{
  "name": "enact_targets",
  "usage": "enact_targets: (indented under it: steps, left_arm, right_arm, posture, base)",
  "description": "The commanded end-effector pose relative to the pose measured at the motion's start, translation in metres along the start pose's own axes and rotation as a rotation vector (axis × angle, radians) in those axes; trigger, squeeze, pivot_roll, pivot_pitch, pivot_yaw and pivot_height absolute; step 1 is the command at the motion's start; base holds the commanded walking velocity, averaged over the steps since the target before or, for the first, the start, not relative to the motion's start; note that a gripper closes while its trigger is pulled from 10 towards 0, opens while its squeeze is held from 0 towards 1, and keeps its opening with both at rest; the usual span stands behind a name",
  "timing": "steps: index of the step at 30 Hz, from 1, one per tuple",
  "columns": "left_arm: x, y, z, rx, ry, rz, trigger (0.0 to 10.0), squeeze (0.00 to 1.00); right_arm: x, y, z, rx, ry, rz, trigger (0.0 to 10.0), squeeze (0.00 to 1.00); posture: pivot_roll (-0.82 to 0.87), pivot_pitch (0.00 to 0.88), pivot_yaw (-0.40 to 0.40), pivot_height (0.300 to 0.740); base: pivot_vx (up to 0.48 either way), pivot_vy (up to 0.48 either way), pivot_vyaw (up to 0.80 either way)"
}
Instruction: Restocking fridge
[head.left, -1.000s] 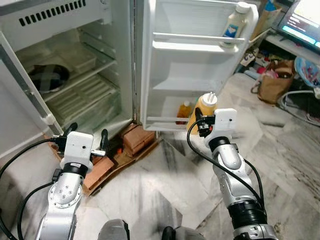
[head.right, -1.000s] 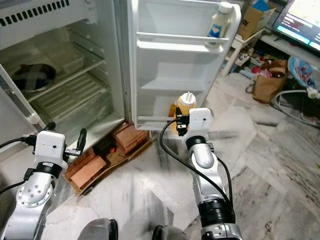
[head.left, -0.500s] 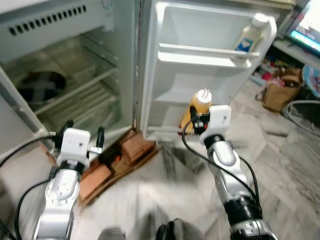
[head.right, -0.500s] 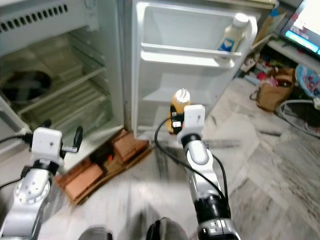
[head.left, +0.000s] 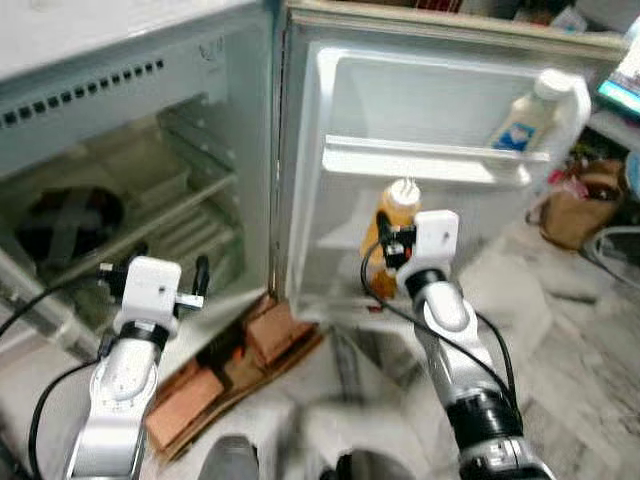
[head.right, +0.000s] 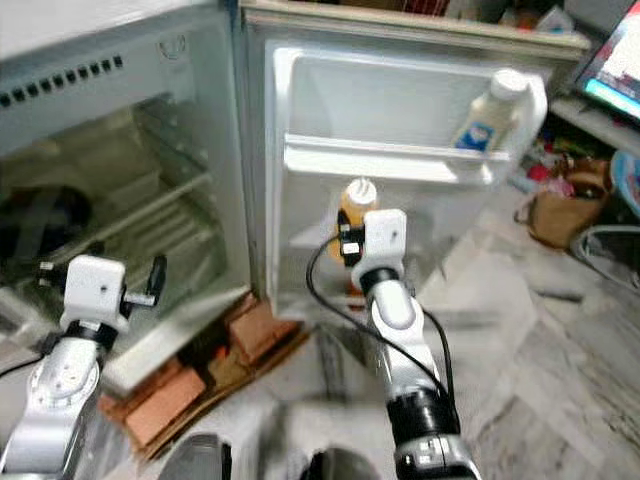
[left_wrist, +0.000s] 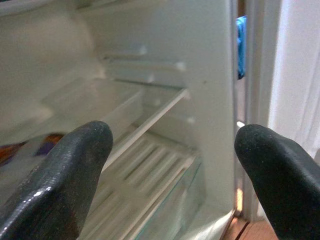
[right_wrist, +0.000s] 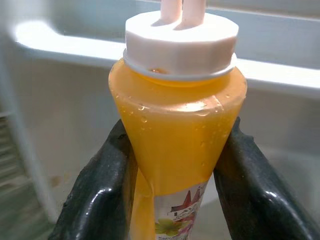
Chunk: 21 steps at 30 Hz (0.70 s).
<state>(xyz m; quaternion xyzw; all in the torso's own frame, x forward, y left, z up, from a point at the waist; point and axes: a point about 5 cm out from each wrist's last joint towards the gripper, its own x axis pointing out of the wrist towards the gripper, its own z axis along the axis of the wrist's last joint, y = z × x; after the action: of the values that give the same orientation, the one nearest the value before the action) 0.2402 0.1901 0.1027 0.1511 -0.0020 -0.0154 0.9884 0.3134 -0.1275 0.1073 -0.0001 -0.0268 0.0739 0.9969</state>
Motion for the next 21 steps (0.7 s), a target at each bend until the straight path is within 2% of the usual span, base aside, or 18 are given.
enact_targets:
  steps: [1,10,12,14,17,21]
  left_arm:
    - [0.000,-0.008,0.002,-0.007,-0.006,-0.020,10.0,0.00]
    - [-0.001,-0.008,0.000,0.058,0.003,-0.080,10.0,0.00]
    - [0.002,-0.009,0.002,0.082,-0.011,-0.104,10.0,0.00]
    - [0.013,-0.009,0.010,0.119,-0.046,-0.143,10.0,0.00]
    - [0.019,-0.008,0.014,0.137,-0.059,-0.141,10.0,0.00]
    - [0.021,-0.009,0.014,0.132,-0.060,-0.129,10.0,0.00]
  right_arm:
    - [0.000,-0.013,0.003,-0.020,-0.013,-0.036,10.0,0.00]
    - [-0.007,-0.024,-0.001,-0.014,-0.020,-0.122,10.0,0.00]
    - [-0.010,-0.027,-0.002,-0.016,-0.024,-0.144,10.0,0.00]
    - [-0.013,-0.032,-0.001,-0.022,-0.036,-0.179,10.0,0.00]
    - [-0.013,-0.035,0.000,-0.025,-0.040,-0.187,10.0,0.00]
    - [-0.013,-0.032,0.000,-0.029,-0.036,-0.164,10.0,0.00]
  posture:
    - [0.18,0.089,-0.097,0.740]
    - [0.17,0.087,-0.021,0.740]
    - [0.17,0.088,-0.002,0.740]
    - [0.15,0.097,0.018,0.740]
    - [0.14,0.102,0.014,0.740]
    - [0.14,0.105,-0.004,0.740]
  base:
    - [0.000,0.000,0.00]
    - [0.000,0.000,0.00]
    - [0.000,0.000,0.00]
    - [0.000,0.000,0.00]
    - [0.000,0.000,0.00]
    - [0.000,0.000,0.00]
